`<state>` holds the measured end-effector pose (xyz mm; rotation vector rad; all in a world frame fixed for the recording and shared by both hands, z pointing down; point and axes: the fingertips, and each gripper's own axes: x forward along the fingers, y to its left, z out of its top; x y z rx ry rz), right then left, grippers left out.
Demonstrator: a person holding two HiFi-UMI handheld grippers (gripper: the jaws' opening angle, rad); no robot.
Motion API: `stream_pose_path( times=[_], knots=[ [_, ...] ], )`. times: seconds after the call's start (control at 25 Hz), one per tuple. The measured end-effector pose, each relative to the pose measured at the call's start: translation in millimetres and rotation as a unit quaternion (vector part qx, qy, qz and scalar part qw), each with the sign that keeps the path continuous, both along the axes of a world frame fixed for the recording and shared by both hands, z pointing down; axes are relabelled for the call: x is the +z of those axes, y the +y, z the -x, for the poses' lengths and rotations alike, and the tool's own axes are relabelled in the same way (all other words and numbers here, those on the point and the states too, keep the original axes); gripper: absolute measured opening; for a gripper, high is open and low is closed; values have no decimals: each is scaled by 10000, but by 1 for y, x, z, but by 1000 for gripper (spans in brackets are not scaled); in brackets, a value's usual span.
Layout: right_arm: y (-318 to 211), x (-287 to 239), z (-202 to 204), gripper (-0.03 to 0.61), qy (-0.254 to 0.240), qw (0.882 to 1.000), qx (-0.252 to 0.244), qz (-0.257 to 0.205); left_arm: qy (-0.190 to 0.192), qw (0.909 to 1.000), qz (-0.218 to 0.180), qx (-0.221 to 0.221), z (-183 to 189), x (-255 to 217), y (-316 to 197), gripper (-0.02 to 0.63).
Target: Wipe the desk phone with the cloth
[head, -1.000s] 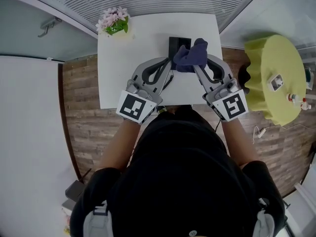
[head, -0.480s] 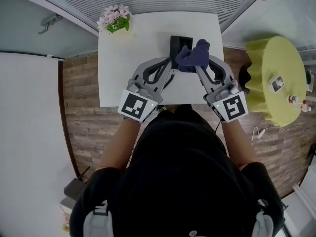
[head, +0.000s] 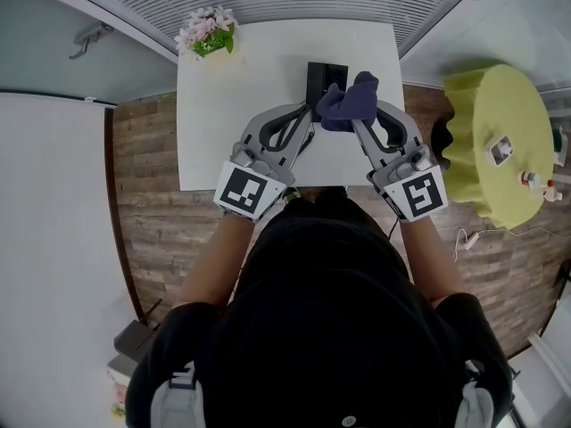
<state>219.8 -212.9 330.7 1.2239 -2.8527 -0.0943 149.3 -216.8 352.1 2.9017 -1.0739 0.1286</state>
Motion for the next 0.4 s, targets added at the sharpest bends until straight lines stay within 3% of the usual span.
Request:
stream_pose_path(
  times=[0.4],
  knots=[
    [3, -1, 0, 87, -7, 10000, -13, -7, -100, 9999, 53, -7, 2, 3, 3, 11]
  ],
)
